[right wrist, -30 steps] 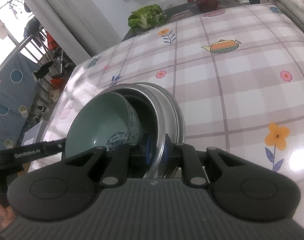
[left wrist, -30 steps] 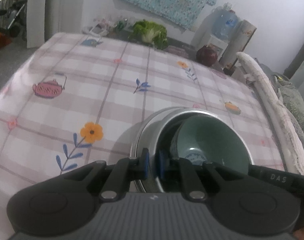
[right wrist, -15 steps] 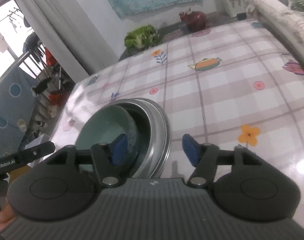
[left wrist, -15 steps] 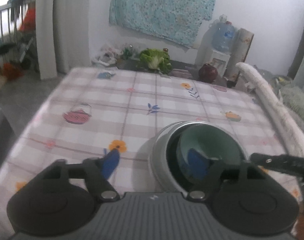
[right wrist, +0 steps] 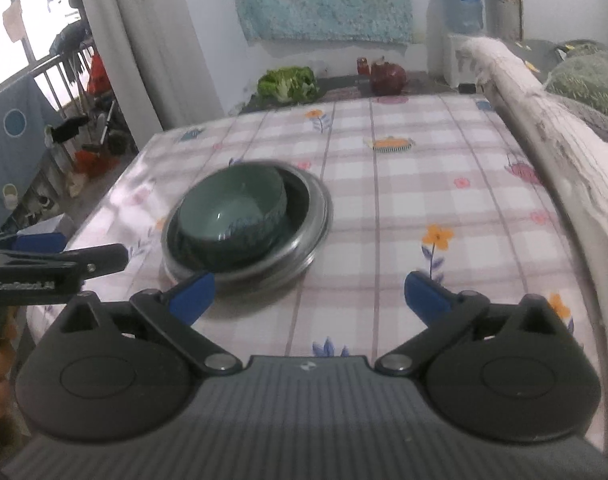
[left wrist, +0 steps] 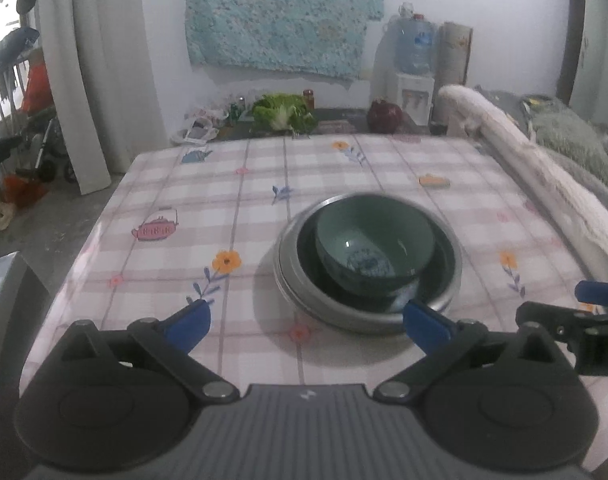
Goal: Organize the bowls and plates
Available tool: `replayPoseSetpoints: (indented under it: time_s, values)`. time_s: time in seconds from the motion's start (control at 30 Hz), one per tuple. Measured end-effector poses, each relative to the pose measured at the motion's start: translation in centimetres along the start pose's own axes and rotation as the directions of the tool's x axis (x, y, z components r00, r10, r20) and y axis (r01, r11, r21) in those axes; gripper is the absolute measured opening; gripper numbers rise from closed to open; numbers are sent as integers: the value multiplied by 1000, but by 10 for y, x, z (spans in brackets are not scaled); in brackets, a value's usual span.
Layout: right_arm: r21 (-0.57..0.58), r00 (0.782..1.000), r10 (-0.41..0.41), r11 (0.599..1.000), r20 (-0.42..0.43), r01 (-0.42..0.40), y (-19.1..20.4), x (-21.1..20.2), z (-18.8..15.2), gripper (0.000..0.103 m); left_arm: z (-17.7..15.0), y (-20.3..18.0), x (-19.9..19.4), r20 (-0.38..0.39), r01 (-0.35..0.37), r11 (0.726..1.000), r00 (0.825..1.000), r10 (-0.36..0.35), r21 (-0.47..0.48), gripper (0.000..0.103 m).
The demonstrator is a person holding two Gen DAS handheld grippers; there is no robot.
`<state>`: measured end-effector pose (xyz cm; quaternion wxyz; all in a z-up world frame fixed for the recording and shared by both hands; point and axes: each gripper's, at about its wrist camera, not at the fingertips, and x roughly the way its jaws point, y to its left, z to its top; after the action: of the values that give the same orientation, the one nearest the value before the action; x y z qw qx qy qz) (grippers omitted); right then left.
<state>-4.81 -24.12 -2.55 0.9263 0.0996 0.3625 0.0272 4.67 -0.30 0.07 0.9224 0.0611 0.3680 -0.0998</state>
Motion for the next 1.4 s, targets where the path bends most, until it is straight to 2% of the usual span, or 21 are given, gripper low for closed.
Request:
replayPoseSetpoints:
  time_s: [0.2,0.3,0.37,0.47,0.63,0.93,1.4]
  values:
    - [-11,998,-60,998,-34,60,9,-2,-11,102,-11,-3,-8,6,-43,999,999,43,-26,103]
    - [-46,994,-105,994,-34,103,15,-3,-11,102,-13,-7,-10,18,-104,994,994,104,-19,103]
    - [-67,992,-122,990,-24,121,18,-5,-12,102,-12,-11,-9,-1,-140,990,990,140,6,103]
    - [-86,992,-124,989,-20,122,21,-5,-9,102,-10,-11,-8,-29,-120,993,992,121,18,103]
    - [-85,993,-112,990,-27,109,26,-6,-4,102,-7,-1,-2,-101,-78,995,992,72,-64,103]
    - [-76,992,-110,992,-55,105,31,-1,-3,102,-8,9,2,-135,-114,990,986,101,-88,103]
    - [-74,991,-125,990,-57,120,34,3,-1,102,-10,12,4,-143,-122,990,984,110,-77,103]
